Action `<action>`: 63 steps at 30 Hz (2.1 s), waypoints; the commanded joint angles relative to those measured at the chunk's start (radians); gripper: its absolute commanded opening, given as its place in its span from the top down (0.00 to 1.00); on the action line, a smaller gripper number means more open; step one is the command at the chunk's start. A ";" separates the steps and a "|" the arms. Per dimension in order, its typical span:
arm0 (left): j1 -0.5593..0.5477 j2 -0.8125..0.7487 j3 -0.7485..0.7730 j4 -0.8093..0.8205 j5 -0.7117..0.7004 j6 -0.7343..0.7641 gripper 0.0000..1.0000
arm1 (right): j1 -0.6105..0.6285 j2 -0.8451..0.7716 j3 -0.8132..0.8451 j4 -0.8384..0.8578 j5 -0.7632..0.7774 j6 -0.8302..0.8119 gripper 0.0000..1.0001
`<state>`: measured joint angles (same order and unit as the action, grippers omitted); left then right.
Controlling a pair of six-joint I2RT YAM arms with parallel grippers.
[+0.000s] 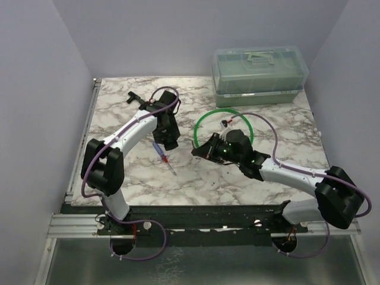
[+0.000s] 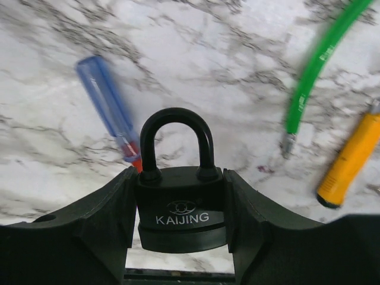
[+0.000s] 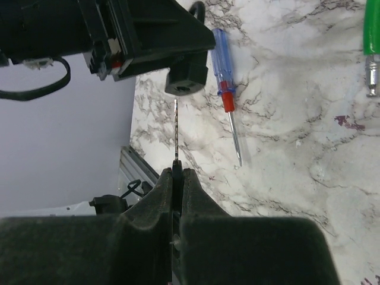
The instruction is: Unlock with the key
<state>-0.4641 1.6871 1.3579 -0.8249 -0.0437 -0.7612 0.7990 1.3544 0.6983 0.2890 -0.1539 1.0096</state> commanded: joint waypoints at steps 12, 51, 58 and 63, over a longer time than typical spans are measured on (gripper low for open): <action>-0.175 0.279 0.324 -0.727 -0.626 -0.103 1.00 | 0.075 0.016 -0.155 0.250 -0.119 0.117 1.00; -0.199 0.130 0.357 -0.482 -0.321 -0.035 1.00 | 0.121 0.329 -0.010 0.589 -0.202 0.268 1.00; -0.199 0.097 0.336 -0.461 -0.304 -0.039 1.00 | 0.121 0.328 -0.031 0.578 -0.170 0.274 1.00; -0.200 0.089 0.335 -0.458 -0.302 -0.038 1.00 | 0.121 0.323 -0.060 0.591 -0.159 0.285 1.00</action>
<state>-0.6586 1.8339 1.6924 -1.2865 -0.3588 -0.8070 0.9154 1.6665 0.6651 0.8463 -0.3458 1.2846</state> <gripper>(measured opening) 0.572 0.033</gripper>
